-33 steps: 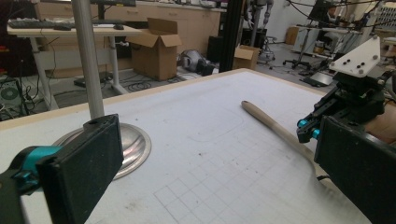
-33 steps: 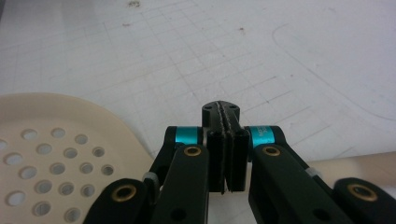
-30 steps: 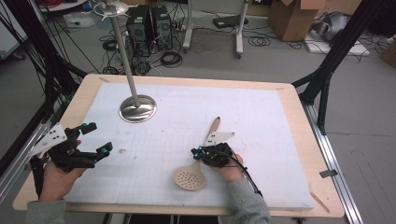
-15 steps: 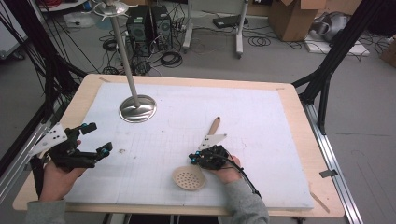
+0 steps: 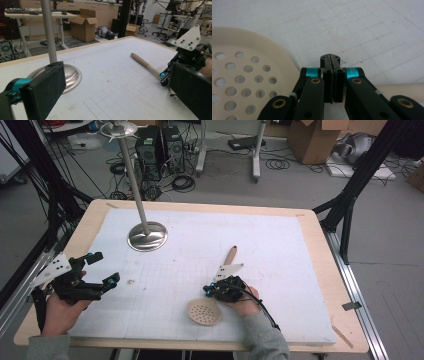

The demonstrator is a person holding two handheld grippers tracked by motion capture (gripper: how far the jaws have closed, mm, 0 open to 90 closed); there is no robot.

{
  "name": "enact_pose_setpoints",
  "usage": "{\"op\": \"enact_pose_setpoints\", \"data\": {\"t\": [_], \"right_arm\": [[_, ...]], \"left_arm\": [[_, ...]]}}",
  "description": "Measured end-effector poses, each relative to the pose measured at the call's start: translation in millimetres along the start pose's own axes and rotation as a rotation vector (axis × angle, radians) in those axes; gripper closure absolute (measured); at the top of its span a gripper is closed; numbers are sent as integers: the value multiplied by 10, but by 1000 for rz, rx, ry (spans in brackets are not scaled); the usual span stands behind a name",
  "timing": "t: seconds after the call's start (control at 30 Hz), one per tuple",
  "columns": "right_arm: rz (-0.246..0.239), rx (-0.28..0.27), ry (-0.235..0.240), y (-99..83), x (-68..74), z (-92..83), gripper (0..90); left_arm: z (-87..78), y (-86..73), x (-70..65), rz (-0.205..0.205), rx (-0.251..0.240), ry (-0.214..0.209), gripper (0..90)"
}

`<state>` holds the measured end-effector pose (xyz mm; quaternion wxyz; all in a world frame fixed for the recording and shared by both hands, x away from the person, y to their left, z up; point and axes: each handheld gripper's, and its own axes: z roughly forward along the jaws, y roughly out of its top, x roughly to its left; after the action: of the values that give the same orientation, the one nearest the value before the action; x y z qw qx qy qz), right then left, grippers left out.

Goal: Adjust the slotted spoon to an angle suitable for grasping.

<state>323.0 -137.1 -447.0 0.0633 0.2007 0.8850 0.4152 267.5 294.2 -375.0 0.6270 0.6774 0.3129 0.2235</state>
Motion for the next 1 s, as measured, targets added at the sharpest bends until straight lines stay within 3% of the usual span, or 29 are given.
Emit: {"op": "enact_pose_setpoints", "data": {"t": [0.67,1.0], "right_arm": [[15,-6,55,-149,-36,-164,900],[18,10,91,-272,-50,-326,900]], "left_arm": [[20,33,-8,3,-8,-8,18],[60,38,-6,0,-11,-17,18]]}}
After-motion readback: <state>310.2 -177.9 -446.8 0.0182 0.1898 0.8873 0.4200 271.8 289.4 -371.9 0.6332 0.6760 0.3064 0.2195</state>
